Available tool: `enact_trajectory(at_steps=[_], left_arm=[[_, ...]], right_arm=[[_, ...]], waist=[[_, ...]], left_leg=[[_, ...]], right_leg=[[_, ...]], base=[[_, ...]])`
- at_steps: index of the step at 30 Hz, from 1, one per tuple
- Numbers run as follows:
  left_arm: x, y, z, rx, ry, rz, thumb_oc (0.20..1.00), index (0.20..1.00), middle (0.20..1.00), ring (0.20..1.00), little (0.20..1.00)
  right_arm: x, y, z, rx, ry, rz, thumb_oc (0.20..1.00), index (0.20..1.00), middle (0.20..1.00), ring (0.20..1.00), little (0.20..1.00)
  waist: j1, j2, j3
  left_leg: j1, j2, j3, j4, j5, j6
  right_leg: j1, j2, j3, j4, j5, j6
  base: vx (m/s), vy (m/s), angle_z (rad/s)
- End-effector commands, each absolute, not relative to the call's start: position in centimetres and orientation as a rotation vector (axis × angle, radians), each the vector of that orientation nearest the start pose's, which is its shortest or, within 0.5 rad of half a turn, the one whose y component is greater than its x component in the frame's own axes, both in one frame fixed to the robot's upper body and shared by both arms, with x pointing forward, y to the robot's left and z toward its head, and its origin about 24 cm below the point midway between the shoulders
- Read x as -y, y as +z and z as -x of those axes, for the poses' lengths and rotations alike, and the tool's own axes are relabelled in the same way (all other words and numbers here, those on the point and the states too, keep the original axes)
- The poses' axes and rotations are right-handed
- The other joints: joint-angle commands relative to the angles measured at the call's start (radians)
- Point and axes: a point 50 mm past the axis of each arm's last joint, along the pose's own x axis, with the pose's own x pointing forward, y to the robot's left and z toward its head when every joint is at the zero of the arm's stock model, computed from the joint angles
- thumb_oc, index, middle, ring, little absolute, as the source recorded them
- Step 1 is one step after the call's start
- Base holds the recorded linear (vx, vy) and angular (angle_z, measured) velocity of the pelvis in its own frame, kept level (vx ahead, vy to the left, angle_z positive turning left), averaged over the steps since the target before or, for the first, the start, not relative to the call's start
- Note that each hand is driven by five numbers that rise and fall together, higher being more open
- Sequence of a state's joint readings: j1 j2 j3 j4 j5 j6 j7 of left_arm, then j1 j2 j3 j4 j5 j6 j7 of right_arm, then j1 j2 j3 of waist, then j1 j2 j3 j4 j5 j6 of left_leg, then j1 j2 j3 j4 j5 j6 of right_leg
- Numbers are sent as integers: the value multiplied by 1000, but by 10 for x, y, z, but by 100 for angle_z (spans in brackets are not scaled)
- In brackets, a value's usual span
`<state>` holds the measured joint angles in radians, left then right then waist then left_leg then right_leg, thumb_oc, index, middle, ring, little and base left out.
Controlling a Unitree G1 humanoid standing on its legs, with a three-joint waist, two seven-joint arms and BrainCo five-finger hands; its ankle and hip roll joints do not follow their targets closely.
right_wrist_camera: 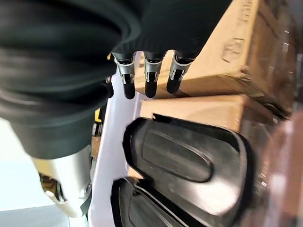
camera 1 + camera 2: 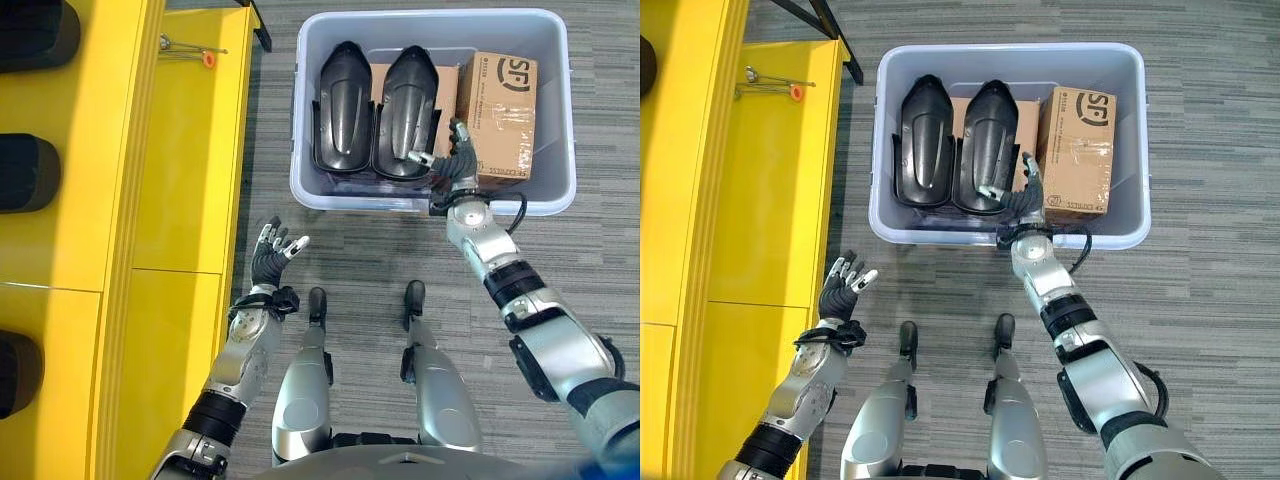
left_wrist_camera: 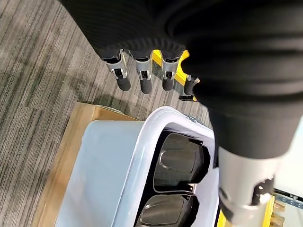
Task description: Move parts from the plastic box to the shelf.
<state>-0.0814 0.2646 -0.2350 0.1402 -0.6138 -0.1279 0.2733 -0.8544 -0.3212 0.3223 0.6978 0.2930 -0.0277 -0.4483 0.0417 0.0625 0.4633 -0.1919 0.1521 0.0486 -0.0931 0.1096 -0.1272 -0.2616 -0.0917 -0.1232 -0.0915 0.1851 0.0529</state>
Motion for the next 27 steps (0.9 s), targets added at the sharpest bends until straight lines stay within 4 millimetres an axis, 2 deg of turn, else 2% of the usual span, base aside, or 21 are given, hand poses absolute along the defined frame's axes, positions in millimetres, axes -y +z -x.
enact_trajectory(at_steps=[1, 5, 19, 27], left_arm=[[-155, 48, -260, 20, 32, 315, 1000, 1000, 1000, 1000, 1000], [-153, 51, -263, 31, 20, 319, 1000, 1000, 1000, 1000, 1000], [-141, 53, -268, 29, -39, 326, 1000, 1000, 1000, 1000, 1000], [-136, 55, -271, 33, -48, 341, 1000, 1000, 1000, 1000, 1000]], right_arm=[[144, 191, -397, 298, -230, 154, 1000, 1000, 1000, 1000, 1000], [159, 217, -404, 343, -303, 147, 1000, 1000, 1000, 1000, 1000], [186, 227, -418, 246, -393, 77, 1000, 1000, 1000, 1000, 1000], [182, 230, -419, 253, -376, 92, 1000, 1000, 1000, 1000, 1000]], waist=[[3, -6, -34], [5, -4, -28], [28, 13, -1], [36, 21, 17]], left_leg=[[-10, 28, -15, 6, -15, 3], [-27, 27, -16, 6, -11, 0], [-72, 29, -34, 6, 5, -10], [-97, 29, -47, 6, 9, -13]], right_leg=[[-62, -164, 6, 121, -71, 123], [-81, -162, 4, 125, -69, 124], [-115, -163, -12, 138, -72, 125], [-133, -167, -17, 148, -78, 125]], base=[[-8, 3, -4], [-2, -3, -1], [7, -1, 1], [23, -3, 8]])
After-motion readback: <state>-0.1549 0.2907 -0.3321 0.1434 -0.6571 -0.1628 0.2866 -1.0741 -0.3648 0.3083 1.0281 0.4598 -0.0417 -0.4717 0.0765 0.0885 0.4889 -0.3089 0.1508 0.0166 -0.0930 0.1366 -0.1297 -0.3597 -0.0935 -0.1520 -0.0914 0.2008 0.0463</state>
